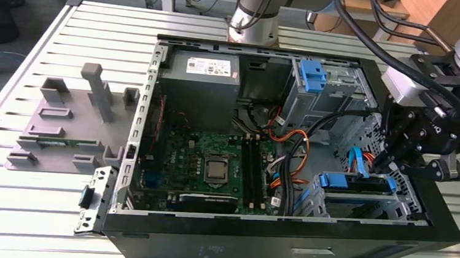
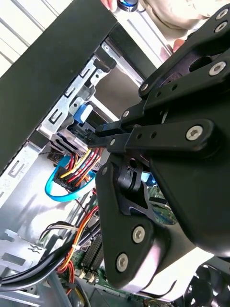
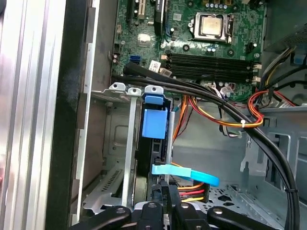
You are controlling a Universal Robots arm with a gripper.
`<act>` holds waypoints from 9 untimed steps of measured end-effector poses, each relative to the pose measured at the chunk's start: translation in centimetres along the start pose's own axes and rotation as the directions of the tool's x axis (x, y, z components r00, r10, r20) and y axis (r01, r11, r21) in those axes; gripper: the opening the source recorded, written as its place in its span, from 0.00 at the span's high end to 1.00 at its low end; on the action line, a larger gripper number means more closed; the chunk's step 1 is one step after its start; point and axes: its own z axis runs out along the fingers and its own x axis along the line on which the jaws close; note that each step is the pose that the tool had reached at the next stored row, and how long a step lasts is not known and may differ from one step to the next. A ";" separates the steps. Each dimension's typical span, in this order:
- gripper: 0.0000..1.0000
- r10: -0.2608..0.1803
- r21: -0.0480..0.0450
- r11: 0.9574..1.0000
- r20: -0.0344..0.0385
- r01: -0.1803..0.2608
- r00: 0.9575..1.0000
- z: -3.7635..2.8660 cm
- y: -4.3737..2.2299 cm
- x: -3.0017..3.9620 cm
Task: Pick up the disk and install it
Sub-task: 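Insert the second disk wire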
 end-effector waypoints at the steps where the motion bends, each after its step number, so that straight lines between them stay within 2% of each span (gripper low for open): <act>1: 0.84 0.000 0.000 1.000 0.000 0.000 1.000 0.00 0.02 0.01; 4: 0.84 0.000 0.003 1.000 0.000 0.000 1.000 0.10 0.07 0.17; 8: 0.84 0.000 0.021 1.000 -0.002 0.000 1.000 0.22 0.12 0.23; 9: 0.84 0.000 0.023 1.000 -0.002 0.000 1.000 0.23 0.19 0.24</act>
